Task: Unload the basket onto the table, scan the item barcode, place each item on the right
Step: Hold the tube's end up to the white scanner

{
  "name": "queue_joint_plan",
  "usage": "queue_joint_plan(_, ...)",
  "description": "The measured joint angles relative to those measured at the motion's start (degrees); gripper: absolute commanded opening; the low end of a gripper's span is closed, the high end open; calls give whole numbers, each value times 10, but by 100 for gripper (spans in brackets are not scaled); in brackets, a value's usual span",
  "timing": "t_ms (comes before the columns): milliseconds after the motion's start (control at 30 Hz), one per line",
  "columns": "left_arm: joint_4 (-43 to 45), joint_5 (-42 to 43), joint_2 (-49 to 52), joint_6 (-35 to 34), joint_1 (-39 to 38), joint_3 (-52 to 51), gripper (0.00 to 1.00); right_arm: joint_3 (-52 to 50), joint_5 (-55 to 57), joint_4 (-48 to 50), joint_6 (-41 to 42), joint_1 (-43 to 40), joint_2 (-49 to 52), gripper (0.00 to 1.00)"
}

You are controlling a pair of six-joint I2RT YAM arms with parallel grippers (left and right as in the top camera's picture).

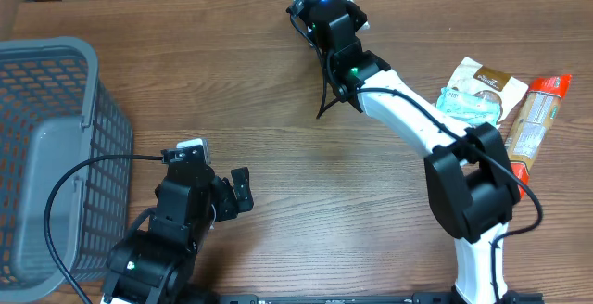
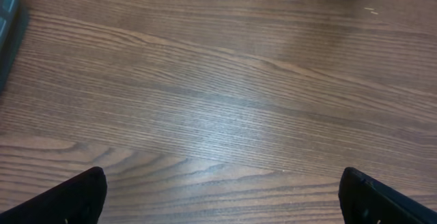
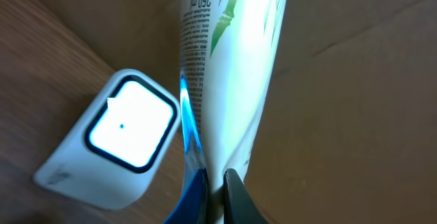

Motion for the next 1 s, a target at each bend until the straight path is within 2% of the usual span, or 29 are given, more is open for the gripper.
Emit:
queue_joint_plan(167,0,0,0,0,0,0,100,0,20,56,-54,-14,42,4)
queue_joint_plan(300,0,0,0,0,0,0,100,0,33,57,-74,-20,66,4)
queue_joint_plan(1000,0,0,0,0,0,0,100,0,30,54,-94,-21,73,4)
